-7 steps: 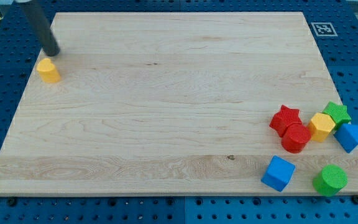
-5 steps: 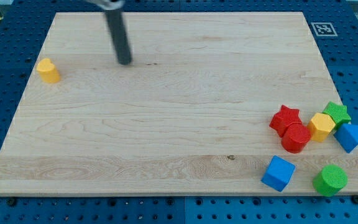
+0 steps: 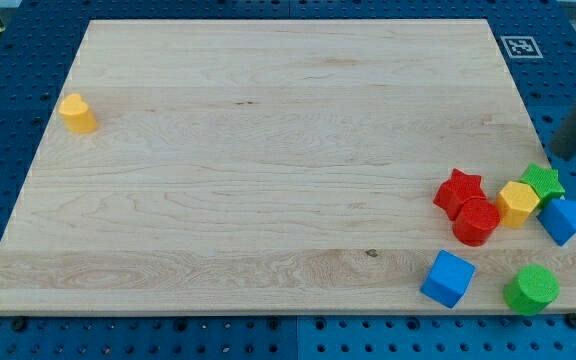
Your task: Slide the green circle into the right side of the blue cube
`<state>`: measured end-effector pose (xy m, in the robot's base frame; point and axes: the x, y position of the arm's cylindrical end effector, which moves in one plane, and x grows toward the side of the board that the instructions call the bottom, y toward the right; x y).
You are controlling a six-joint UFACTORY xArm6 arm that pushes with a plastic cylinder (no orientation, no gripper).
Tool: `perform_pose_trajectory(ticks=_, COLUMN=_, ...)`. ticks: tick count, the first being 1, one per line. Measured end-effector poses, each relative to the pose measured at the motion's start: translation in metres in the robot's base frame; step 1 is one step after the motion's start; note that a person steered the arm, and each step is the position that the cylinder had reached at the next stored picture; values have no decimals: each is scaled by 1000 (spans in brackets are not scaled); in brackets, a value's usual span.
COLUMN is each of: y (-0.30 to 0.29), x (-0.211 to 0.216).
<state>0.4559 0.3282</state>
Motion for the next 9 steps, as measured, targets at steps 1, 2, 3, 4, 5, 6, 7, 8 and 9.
perform_pose_trajectory(ticks=1, y=17, x=12)
perform_pose_trajectory(ticks=2, y=17, x=44)
perform_pose_trajectory(ticks=3, y=17, x=89)
perform_pose_trajectory(ticks=4, y=16, x=124)
perform_pose_trajectory(ticks=5, y=-7, x=158)
perform_pose_trajectory(ticks=6, y=-27, x=162)
perform_pose_trajectory(ticks=7, y=-44, x=161)
perform_pose_trajectory(ticks=8, y=-62, x=162)
perform_pose_trajectory(ticks=9, y=-84, x=161)
